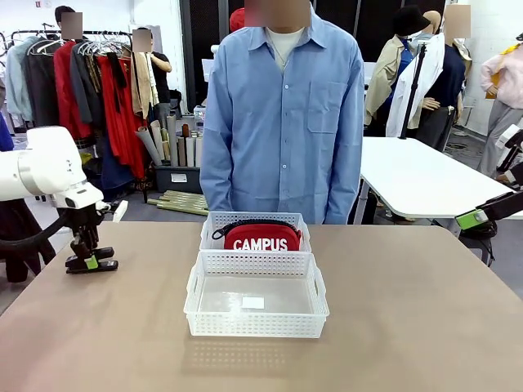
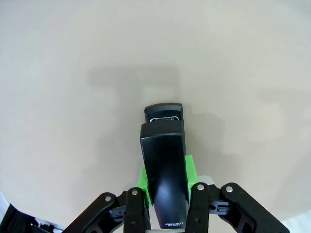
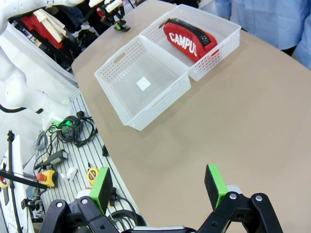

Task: Distribute items into two baskets.
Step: Pick up the Stapler that the person points to.

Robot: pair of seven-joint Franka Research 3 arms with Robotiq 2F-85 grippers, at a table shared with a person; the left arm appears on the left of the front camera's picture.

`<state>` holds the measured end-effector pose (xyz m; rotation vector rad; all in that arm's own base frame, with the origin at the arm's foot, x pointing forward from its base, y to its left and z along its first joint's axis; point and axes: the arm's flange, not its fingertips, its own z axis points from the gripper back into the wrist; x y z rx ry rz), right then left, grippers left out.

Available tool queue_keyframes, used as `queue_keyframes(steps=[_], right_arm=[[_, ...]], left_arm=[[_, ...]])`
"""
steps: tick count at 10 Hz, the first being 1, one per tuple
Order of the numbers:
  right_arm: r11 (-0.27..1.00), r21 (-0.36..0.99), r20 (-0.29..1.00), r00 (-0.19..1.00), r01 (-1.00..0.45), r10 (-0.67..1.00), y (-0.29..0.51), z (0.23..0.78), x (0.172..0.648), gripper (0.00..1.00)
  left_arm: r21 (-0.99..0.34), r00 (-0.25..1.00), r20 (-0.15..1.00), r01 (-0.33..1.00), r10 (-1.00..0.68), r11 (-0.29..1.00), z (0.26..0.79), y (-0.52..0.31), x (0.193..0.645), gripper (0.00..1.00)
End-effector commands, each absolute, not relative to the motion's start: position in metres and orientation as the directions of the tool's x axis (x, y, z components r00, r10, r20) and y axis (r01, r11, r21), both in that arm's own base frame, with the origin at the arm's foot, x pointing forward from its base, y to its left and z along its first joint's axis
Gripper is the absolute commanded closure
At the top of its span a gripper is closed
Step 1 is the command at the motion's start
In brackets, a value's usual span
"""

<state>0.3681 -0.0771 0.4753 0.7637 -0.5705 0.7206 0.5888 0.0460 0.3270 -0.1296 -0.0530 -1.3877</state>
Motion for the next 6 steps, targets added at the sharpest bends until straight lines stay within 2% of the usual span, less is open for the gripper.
queue_keyframes(steps=[1,4,6], right_arm=[[0.506,0.413,0.697,0.621,-0.757,0.360,-0.076,0.476,0.369,0.00],[0.506,0.413,0.697,0.621,-0.757,0.360,-0.076,0.476,0.369,0.00],[0.506,0.413,0.697,0.621,-0.757,0.360,-0.076,0.476,0.369,0.00]], left_arm=[[-0.084,0.275,0.087,0.960,-0.958,0.268,0.364,0.046,0.601,0.95],[-0.128,0.381,0.066,0.920,-0.922,0.371,0.420,0.038,0.609,0.95],[-0.066,0.437,0.042,0.898,-0.898,0.434,0.454,0.022,0.602,0.95]])
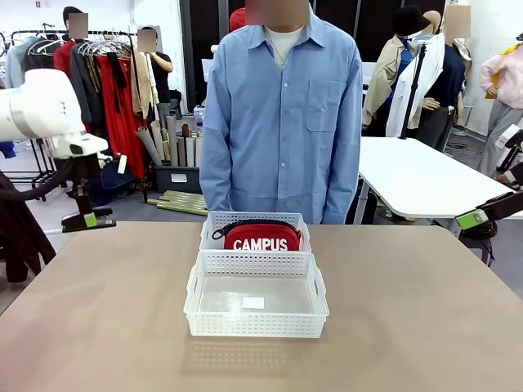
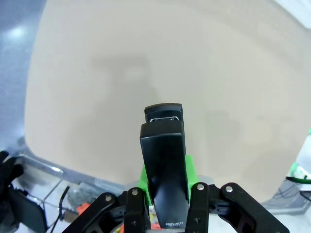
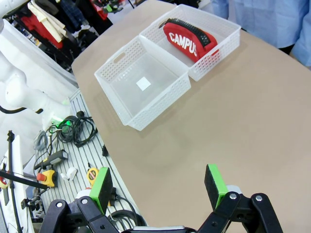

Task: Distribute items into two baskets.
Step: Pick up the Stapler that the person points to.

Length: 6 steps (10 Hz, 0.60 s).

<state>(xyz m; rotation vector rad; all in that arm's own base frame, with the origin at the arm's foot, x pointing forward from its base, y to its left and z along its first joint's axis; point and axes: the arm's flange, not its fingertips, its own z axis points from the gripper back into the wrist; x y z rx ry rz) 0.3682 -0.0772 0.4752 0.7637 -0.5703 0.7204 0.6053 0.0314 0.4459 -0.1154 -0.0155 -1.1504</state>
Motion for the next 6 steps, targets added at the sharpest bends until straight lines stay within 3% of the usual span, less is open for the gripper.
queue_keyframes(steps=[1,2,6], right_arm=[[0.506,0.413,0.697,0.621,-0.757,0.360,-0.076,0.476,0.369,0.00],[0.506,0.413,0.697,0.621,-0.757,0.360,-0.076,0.476,0.369,0.00],[0.506,0.413,0.697,0.621,-0.757,0.360,-0.076,0.476,0.369,0.00]], left_arm=[[-0.067,0.448,0.062,0.894,-0.892,0.444,0.469,0.014,0.594,0.95],[-0.099,0.439,0.112,0.898,-0.892,0.429,0.484,0.006,0.586,0.95],[-0.020,0.398,0.138,0.917,-0.907,0.399,0.547,-0.014,0.539,0.95]])
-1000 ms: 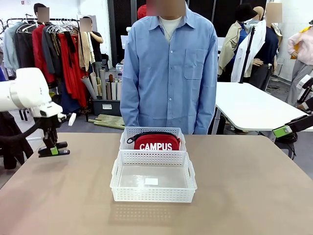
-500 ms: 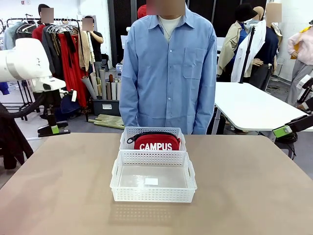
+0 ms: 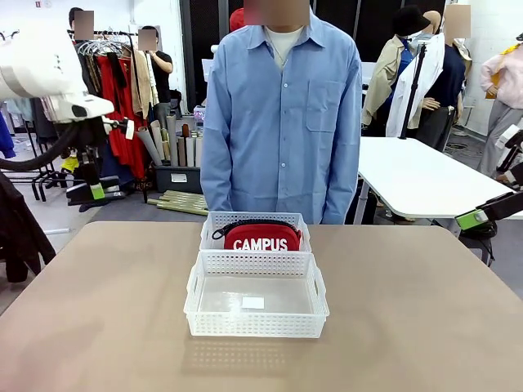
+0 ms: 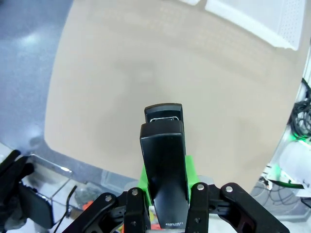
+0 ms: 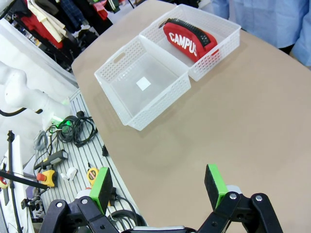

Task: Distribute items into two baskets.
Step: Pick up the Stapler that the person points to, then place the picked Stapler into the Organizing basket as instructed by the person.

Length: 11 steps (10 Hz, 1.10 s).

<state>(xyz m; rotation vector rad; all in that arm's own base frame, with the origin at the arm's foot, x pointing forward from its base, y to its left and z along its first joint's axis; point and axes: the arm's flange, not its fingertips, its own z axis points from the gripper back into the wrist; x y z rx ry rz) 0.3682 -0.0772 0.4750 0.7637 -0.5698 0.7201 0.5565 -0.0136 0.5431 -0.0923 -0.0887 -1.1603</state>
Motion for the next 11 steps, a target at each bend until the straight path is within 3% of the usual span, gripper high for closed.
queue_keyframes(steps=[1,11], right_arm=[[0.506,0.413,0.697,0.621,-0.757,0.360,-0.076,0.476,0.369,0.00],[0.506,0.413,0.697,0.621,-0.757,0.360,-0.076,0.476,0.369,0.00]], left_arm=[[-0.002,0.386,0.154,0.921,-0.910,0.390,0.558,-0.018,0.529,0.95],[0.015,0.376,0.140,0.924,-0.916,0.382,0.575,-0.023,0.526,0.95]])
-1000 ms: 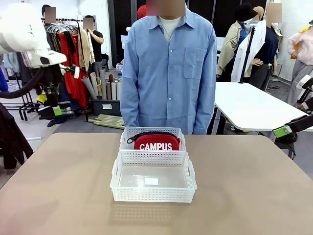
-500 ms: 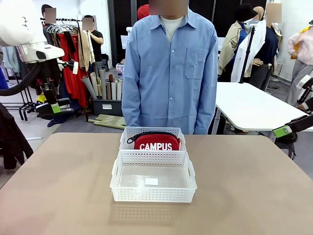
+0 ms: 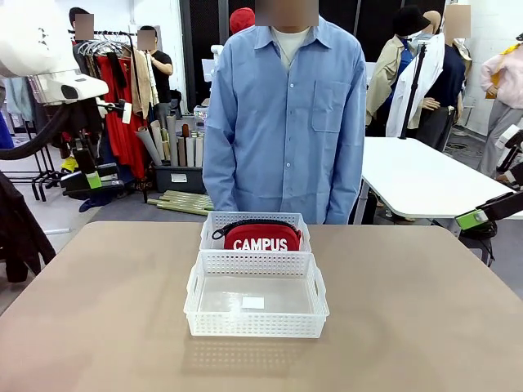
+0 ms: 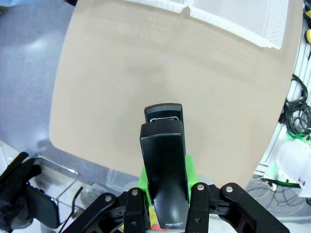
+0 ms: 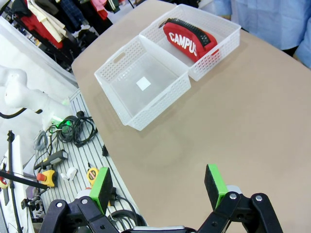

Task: Distribute items into two baskets.
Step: Place the picked Stapler into the Organizing basket as instructed by the person.

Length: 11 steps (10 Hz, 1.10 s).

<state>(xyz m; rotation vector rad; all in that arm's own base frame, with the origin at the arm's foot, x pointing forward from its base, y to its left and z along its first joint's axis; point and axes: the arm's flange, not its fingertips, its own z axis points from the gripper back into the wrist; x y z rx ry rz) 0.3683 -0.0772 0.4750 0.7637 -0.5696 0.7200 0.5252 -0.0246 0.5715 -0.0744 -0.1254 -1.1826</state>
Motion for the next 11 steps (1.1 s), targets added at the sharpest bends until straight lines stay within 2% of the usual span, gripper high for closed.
queue_keyframes(steps=[1,11], right_arm=[[0.506,0.413,0.697,0.621,-0.757,0.360,-0.0764,0.4762,0.3685,0.00],[0.506,0.413,0.697,0.621,-0.757,0.360,-0.0764,0.4762,0.3685,0.00]], left_arm=[[0.015,0.376,0.140,0.924,-0.916,0.382,0.5754,-0.0227,0.5258,0.95],[0.015,0.376,0.140,0.924,-0.916,0.382,0.5754,-0.0227,0.5258,0.95]])
